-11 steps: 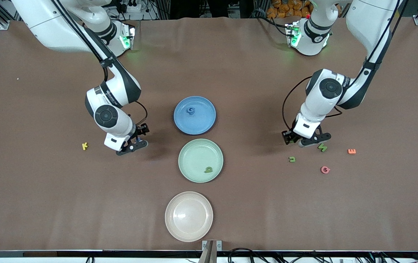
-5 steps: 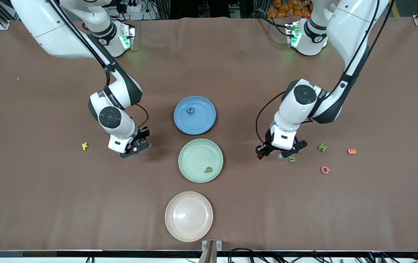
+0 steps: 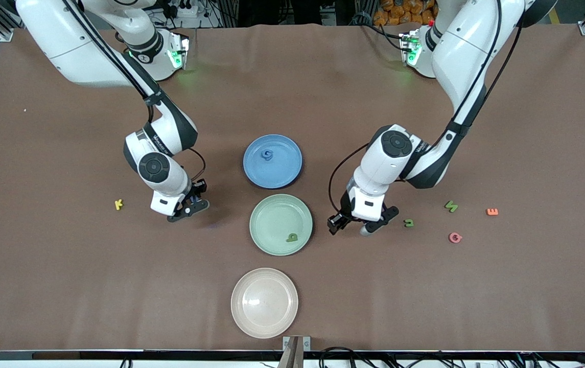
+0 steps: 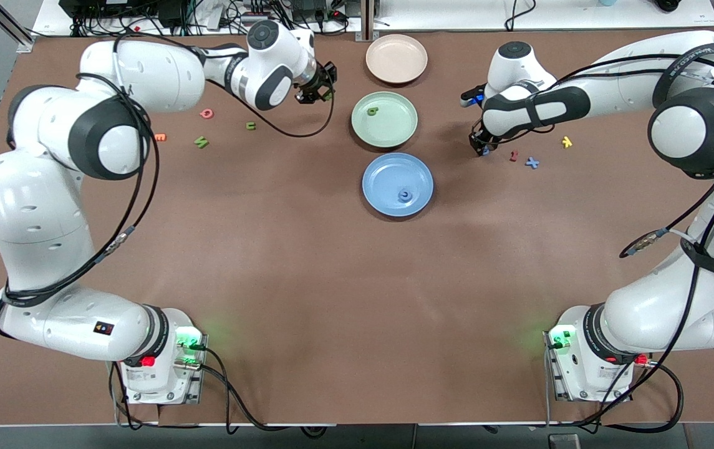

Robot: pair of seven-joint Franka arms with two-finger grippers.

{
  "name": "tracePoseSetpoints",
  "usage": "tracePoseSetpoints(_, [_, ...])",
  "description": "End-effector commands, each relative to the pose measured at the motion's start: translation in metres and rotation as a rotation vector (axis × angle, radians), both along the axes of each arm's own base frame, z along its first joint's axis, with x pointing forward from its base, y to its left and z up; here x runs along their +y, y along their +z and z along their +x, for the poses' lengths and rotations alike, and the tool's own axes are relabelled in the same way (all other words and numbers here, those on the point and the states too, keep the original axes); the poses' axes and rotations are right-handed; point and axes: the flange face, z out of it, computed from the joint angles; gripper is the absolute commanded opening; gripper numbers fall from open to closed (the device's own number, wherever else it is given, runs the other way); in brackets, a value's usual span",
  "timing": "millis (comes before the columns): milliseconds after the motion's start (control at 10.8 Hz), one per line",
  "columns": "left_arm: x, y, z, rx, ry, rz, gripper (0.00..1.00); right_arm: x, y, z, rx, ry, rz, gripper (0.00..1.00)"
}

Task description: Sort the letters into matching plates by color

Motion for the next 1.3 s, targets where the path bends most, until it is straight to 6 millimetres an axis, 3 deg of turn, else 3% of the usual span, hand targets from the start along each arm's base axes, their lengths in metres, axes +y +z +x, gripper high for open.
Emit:
tracePoseSetpoints(0, [-0.022, 0.011, 0.008, -0.016, 0.064, -0.048, 0.00, -0.001, -0.003, 0.001, -0.010, 0.019, -0.003, 0.21])
tracePoseSetpoints(93, [-0.036, 0.013, 0.001, -0.010, 0.075, -0.065, 0.00, -0.001, -0.003, 0.000, -0.008, 0.016, -0.005, 0.06])
tracePoseSetpoints(185, [-0.045, 0.014, -0.004, -0.010, 0.069, -0.070, 0.00, -0.001, -0.002, 0.000, -0.007, 0.013, -0.007, 0.00])
tracePoseSetpoints(556, [-0.089, 0.032, -0.026, -0.022, 0.047, -0.109, 0.00, 0.002, 0.029, 0.002, -0.010, -0.016, -0.026, 0.00])
tracePoseSetpoints(649, [-0.092, 0.033, -0.028, -0.029, 0.031, -0.104, 0.20, 0.009, 0.032, 0.000, -0.005, -0.030, -0.008, 0.00])
tracePoseSetpoints(742, [-0.098, 0.029, -0.032, -0.026, 0.016, -0.100, 0.76, 0.011, 0.036, 0.001, -0.003, -0.050, 0.009, 0.00])
tracePoseSetpoints(835, [-0.096, 0.025, -0.032, -0.034, 0.008, -0.083, 1.00, 0.014, 0.041, 0.001, -0.005, -0.057, 0.018, 0.00])
tracePoseSetpoints(1206, [-0.082, 0.017, -0.024, -0.043, 0.019, -0.049, 1.00, 0.046, 0.063, -0.016, 0.029, -0.200, 0.025, 0.00])
